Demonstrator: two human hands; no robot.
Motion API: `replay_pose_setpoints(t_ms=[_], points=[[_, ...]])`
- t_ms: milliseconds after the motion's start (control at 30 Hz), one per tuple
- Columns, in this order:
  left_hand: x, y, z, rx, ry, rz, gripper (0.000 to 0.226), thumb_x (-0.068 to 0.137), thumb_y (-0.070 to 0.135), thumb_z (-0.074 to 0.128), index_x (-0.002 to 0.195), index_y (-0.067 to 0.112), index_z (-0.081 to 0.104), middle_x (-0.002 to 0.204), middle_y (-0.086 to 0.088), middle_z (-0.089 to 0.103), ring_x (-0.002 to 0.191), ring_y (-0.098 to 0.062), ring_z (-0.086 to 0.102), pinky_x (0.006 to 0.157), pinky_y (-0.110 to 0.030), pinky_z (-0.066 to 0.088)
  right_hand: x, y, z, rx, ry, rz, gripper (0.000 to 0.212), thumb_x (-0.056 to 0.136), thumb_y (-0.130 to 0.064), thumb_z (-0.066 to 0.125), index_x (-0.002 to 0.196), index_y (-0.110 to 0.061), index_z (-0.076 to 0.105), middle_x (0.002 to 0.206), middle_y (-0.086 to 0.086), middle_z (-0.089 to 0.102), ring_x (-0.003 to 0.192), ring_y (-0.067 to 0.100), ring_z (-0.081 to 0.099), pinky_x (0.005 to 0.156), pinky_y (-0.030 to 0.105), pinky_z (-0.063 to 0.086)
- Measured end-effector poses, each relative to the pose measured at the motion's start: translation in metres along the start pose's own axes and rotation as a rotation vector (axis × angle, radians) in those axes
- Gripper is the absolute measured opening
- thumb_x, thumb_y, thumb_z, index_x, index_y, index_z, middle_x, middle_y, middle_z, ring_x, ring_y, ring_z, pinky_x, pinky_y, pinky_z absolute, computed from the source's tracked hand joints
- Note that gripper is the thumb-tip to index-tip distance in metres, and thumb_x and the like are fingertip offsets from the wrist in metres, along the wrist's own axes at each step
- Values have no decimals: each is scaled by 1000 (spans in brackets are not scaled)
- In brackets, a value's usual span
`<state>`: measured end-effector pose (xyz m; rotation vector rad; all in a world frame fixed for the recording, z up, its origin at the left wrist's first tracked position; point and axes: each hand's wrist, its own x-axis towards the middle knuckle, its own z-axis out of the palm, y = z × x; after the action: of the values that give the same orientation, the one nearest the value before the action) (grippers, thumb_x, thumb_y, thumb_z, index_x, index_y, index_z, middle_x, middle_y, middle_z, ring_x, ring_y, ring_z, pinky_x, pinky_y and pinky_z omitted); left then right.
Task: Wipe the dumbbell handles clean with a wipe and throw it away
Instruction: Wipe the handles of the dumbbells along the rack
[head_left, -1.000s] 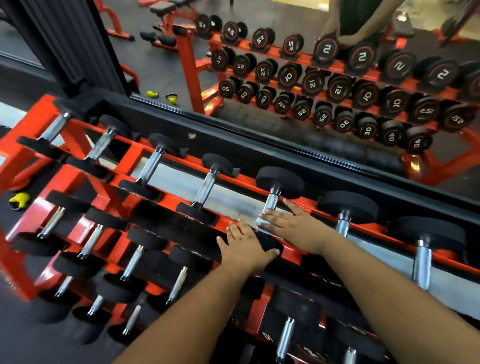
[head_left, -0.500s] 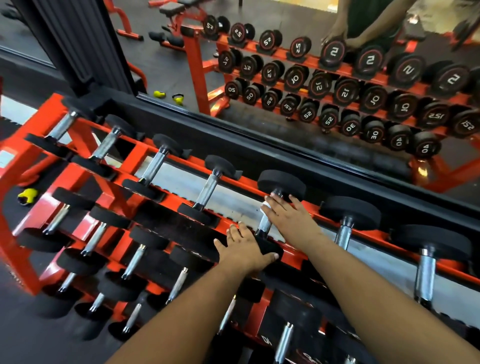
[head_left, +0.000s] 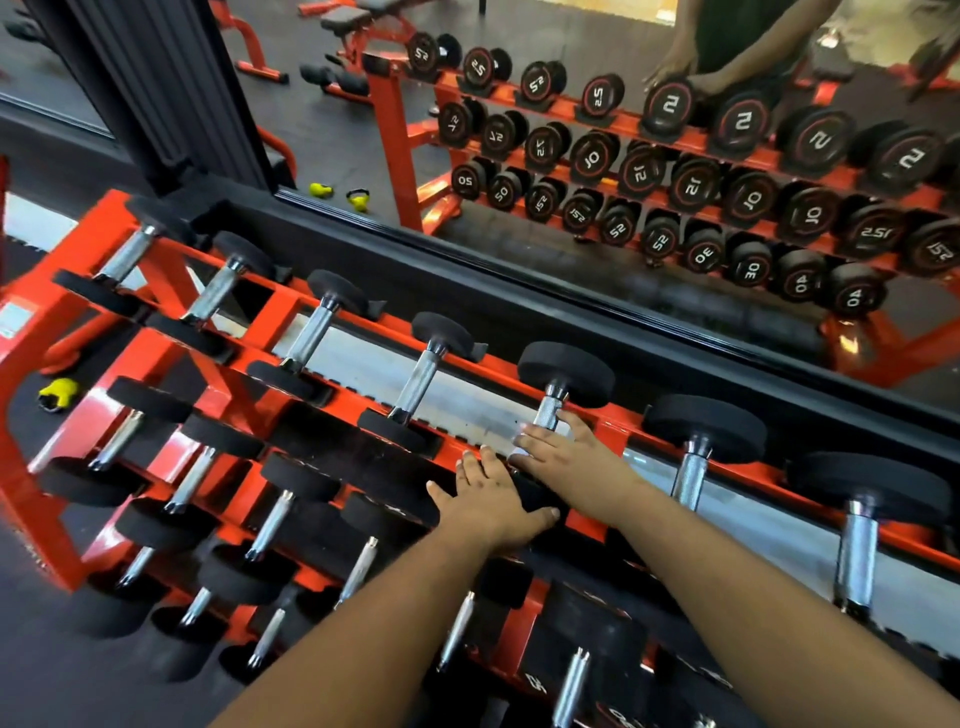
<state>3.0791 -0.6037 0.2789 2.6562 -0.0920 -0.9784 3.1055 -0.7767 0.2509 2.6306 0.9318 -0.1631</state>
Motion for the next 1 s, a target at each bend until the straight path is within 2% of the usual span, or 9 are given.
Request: replay_pose_setpoints(t_ms=[67,167,233,333,467,567,700,900,1000], points=[[1,0,0,-14,-10,-3,123,85,82,47,158,8,-19,168,-19,-13,157,-32,-8,119,-69,-5,-5,14,3,12,28,-59,57,94,-19,49,150,-30,42,161,1,37,151,19,28,116,61,22],[2,1,-1,-14,-16,-9,121,87,80,47,158,8,-20,168,-19,-13,157,-32,-8,119,-69,-5,3,19,-9,-6,-8,72,63,97,-15,49,156,-27,29,166,4,22,155,22,14,119,61,16],[1,2,-2,-15,-12,-12,120,88,79,48,158,8,-20,168,-20,-13,157,-33,-7,120,-69,-4,14,8,-20,-7,-10,138,59,97,-15,52,152,-26,34,163,6,27,154,23,15,119,61,14],[2,1,0,-16,-5,-8,120,88,78,49,158,8,-19,168,-20,-12,157,-34,-6,120,-69,-4,11,0,-15,40,-21,-10,55,96,-20,55,149,-29,41,160,0,36,153,19,21,119,59,13],[4,1,1,-11,-4,-7,121,87,80,48,158,8,-19,168,-20,-12,157,-34,-6,119,-69,-3,-9,24,-4,81,-8,-129,63,99,-17,43,157,-35,25,166,-5,20,154,14,10,120,59,8],[2,2,-1,-10,-13,-10,122,87,80,48,157,7,-20,168,-20,-13,157,-34,-5,119,-68,-4,4,30,-12,-7,-47,40,69,96,-11,47,158,-29,22,168,3,15,155,21,8,122,55,10],[2,2,-1,-17,-4,-15,122,87,79,49,158,7,-19,168,-19,-12,157,-34,-5,119,-68,-4,27,11,-24,-67,-34,204,50,97,-20,51,146,-22,40,158,8,35,152,26,19,115,53,19],[2,1,0,-15,-7,-1,122,87,80,48,158,6,-18,168,-22,-12,157,-34,-6,119,-68,-4,-7,19,-4,-5,56,-147,59,93,-18,55,150,-30,42,159,-1,38,149,18,32,117,58,26],[0,2,-1,0,-12,-5,122,88,80,46,157,5,-20,167,-22,-13,157,-34,-6,119,-68,-6,-1,28,-9,-32,13,83,67,96,-14,48,157,-27,25,167,2,21,154,21,16,121,54,15]])
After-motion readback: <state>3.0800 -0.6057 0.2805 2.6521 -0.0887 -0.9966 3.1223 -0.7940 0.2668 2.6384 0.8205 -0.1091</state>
